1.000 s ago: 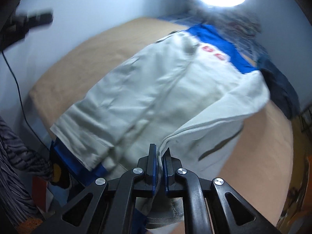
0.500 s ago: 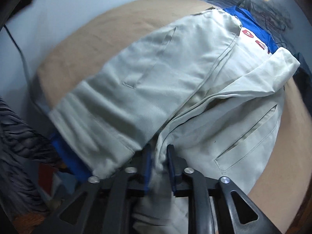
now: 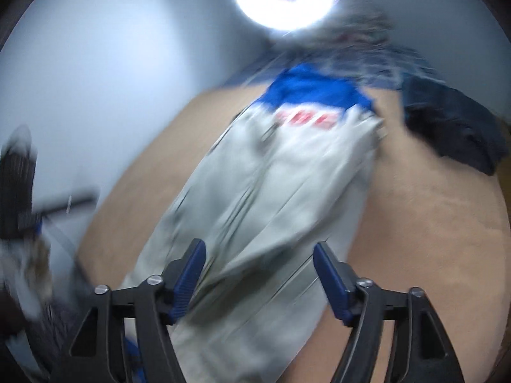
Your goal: Fold large clothes
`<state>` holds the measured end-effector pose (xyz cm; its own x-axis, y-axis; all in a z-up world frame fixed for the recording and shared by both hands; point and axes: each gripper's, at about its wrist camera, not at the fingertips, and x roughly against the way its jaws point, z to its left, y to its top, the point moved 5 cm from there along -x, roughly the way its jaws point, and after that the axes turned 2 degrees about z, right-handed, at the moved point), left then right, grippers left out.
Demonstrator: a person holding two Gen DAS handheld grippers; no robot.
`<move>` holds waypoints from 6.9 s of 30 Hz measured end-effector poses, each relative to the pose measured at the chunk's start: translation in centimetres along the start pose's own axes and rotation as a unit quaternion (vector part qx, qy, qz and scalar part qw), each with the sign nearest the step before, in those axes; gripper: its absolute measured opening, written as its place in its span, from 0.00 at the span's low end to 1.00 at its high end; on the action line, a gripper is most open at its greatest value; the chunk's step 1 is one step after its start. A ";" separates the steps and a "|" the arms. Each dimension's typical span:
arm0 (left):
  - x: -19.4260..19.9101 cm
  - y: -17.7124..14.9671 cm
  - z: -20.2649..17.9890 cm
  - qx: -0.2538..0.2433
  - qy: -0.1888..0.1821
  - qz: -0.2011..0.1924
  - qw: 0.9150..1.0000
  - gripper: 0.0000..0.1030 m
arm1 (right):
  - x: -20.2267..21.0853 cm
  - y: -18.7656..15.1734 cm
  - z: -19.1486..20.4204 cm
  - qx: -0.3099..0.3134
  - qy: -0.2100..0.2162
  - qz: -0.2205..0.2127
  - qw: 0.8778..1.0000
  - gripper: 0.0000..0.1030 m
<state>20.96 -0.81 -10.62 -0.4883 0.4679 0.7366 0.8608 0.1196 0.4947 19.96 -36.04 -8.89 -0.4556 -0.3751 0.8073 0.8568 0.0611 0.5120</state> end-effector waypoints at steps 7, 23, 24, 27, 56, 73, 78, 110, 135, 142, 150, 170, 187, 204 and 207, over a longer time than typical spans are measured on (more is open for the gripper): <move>-1.3 0.4 0.1 -0.002 0.005 0.004 1.000 0.06 | -4.9 6.8 -9.1 -0.094 -0.033 -0.025 0.995 0.71; -3.0 0.1 -0.9 -0.014 -0.004 0.029 0.999 0.06 | -14.4 12.3 -12.1 -0.134 -0.009 0.001 0.991 0.08; -3.0 0.0 -0.9 -0.016 -0.003 0.028 0.999 0.06 | -14.5 12.8 -11.5 -0.134 0.000 0.000 0.991 0.08; -3.0 -0.1 -0.9 -0.014 -0.003 0.029 0.999 0.06 | -15.6 14.4 -9.5 -0.124 0.009 0.006 0.992 0.08; -2.5 -0.3 -1.5 -0.019 -0.012 0.030 0.999 0.06 | -19.1 14.6 -3.7 0.038 -0.076 0.077 0.993 0.00; -1.6 -2.6 -0.1 -0.021 0.005 0.032 0.999 0.41 | -6.4 9.2 -3.5 -0.031 -0.014 -0.014 0.999 0.33; -2.3 -5.6 3.5 0.029 0.004 0.075 0.997 0.41 | 0.8 0.8 -3.6 -0.053 -0.028 -0.015 0.998 0.49; -4.9 -15.5 6.6 0.083 -0.023 0.159 0.984 0.09 | -1.6 -19.8 2.3 -0.070 0.059 0.141 0.986 0.13; -4.0 -15.0 5.5 0.083 -0.029 0.155 0.984 0.31 | 1.6 -6.3 6.8 0.043 0.016 0.030 0.998 0.38; -3.5 -14.8 5.8 0.094 -0.043 0.154 0.983 0.31 | -8.2 2.2 9.3 0.047 0.043 0.042 0.997 0.30; -1.8 -14.3 6.2 0.094 -0.063 0.141 0.983 0.31 | -18.8 3.5 10.6 0.075 -0.003 0.090 0.993 0.26; 3.5 -11.5 11.9 0.158 -0.026 0.042 0.986 0.46 | -12.6 -8.4 17.9 0.136 0.077 0.156 0.975 0.20; -1.0 -14.0 10.3 0.155 -0.046 0.122 0.979 0.53 | -0.1 -14.5 14.3 0.103 0.021 0.044 0.993 0.64; -5.2 -15.9 4.1 -0.011 0.055 0.146 0.988 0.53 | 0.7 -20.3 0.9 -0.074 0.041 0.101 0.991 0.53; -4.0 -14.9 5.8 0.066 0.001 0.143 0.987 0.53 | 1.1 -20.6 1.1 -0.071 0.045 0.100 0.991 0.55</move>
<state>10.91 0.61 -23.62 -0.2219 0.4969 0.8390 0.9749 0.0948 0.2016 1.58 -36.73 -18.20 -0.2549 -0.4501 0.8558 0.9561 0.0148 0.2926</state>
